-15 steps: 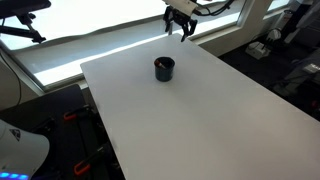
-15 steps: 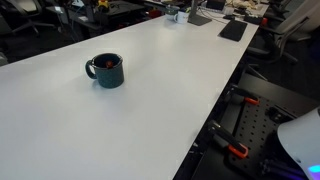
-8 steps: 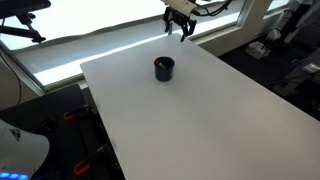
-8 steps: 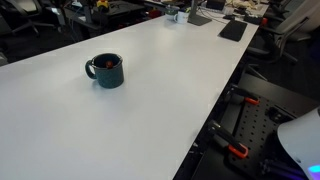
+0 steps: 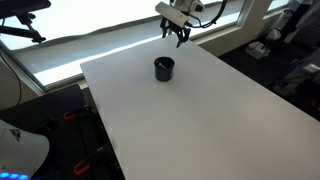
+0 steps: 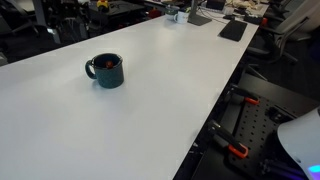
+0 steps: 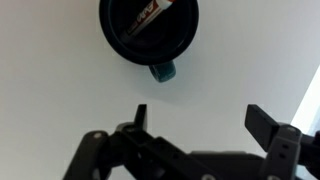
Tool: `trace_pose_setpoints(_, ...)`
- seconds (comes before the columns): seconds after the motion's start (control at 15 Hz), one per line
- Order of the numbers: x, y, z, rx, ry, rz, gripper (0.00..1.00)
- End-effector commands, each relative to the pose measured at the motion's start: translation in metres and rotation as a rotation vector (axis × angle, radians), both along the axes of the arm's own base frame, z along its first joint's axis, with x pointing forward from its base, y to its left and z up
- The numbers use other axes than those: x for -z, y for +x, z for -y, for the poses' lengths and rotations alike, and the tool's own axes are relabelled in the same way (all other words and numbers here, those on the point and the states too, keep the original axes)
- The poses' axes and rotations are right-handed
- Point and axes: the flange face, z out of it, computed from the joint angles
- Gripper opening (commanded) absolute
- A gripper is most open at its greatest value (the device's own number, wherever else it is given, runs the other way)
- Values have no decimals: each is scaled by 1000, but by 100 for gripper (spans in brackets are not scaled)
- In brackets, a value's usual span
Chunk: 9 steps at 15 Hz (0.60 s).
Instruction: Take the marker out of the cup
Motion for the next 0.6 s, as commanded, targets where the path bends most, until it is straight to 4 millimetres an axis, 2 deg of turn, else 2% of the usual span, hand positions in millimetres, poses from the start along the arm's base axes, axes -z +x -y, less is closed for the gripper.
trace_pose_setpoints(0.0,15,-14,-27,19,-10,18,100)
trace_pose_setpoints(0.33,37,-41,-54,64,-57,18,100)
trace_pose_setpoints(0.53,42,-57,-61,101,-79,41,100)
